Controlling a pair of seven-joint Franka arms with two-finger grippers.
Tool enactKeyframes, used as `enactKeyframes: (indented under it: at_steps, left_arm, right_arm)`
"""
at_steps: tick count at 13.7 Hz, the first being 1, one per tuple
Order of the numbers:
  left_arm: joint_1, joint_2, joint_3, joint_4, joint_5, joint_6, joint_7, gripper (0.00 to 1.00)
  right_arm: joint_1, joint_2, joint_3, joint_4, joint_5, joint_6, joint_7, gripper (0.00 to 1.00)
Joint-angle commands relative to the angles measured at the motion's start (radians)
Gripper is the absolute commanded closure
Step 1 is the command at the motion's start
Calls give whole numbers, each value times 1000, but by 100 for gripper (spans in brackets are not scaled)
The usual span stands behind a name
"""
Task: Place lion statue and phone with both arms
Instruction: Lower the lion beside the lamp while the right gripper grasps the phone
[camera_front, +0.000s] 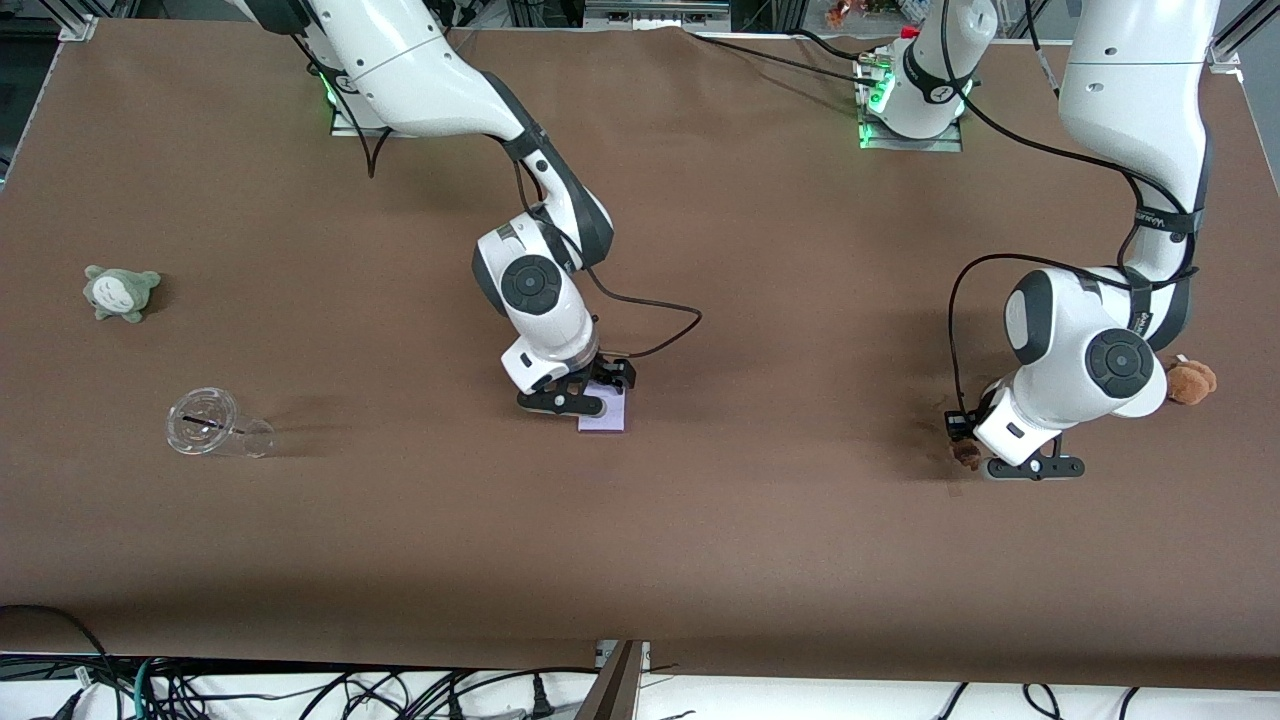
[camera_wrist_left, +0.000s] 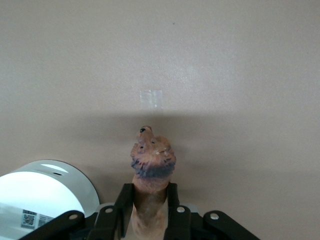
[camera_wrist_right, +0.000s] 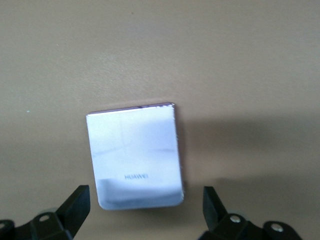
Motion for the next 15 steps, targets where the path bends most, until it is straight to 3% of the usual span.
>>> enactKeyframes:
  at_steps: [1,7,8,10,12,15]
  left_arm:
    - [8,3,-21,-8,-22,16,32,100]
    - [8,25,-26,-8,-38,38,32,100]
    - [8,28,-27,-8,-38,38,32,84]
    - [10,39,-41,-10,-40,36,30,0]
    - [10,39,-46,-9,-46,24,30,0]
    - [7,36,-47,-4,-46,18,27,0]
  right_arm:
    - [13,36,-10,21,1,76,11,0]
    - [19,59,-10,21,-8,112,8,0]
    - [20,59,-12,21,-10,112,7,0]
    - [20,61,-10,19,-52,112,7,0]
    - [19,64,-10,21,-60,112,8,1]
    - [19,66,-10,21,-60,112,4,37]
